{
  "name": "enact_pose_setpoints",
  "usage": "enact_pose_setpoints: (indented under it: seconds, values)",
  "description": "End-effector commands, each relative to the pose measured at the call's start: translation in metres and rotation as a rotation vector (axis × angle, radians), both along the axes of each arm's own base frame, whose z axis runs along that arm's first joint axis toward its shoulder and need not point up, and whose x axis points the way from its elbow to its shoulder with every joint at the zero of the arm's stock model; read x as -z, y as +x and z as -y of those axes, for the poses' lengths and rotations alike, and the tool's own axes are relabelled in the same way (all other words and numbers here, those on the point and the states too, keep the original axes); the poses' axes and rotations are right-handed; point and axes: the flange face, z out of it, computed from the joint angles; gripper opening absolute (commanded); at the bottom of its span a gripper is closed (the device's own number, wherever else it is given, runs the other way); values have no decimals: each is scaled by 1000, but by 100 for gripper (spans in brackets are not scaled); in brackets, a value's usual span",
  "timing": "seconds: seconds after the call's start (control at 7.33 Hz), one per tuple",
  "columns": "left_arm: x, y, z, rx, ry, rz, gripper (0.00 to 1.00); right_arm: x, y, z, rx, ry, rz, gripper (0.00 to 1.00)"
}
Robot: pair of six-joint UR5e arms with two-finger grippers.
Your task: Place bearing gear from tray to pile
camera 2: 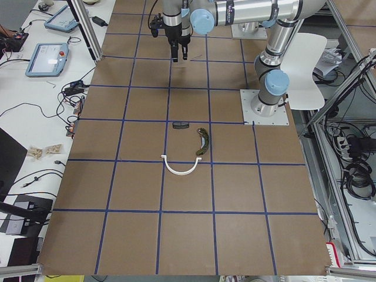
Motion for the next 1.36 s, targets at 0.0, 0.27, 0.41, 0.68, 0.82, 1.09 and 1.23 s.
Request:
enact_pose_setpoints:
  seconds: [0.0, 0.27, 0.41, 0.68, 0.82, 1.09, 1.23]
  values:
    - [0, -2, 0, 6, -3, -13, 100, 10, 5, -4, 10, -127, 76, 92]
    - [3, -3, -3, 8, 15, -15, 100, -11, -43, 28, -17, -232, 48, 100]
    - [7, -8, 0, -9, 12, -24, 100, -33, -89, 44, -77, -206, 3, 100]
    - [32, -54, -9, 30, 46, -20, 100, -77, -234, 91, -77, -176, -31, 100]
    - [53, -78, -12, 24, 53, -17, 100, -79, -310, 110, -102, -168, -47, 100]
    - [106, -129, -19, 53, 2, -16, 100, -95, -450, 128, -102, -191, -86, 100]
    - [136, -143, -24, 67, -2, -16, 100, -103, -494, 129, -112, -189, -99, 100]
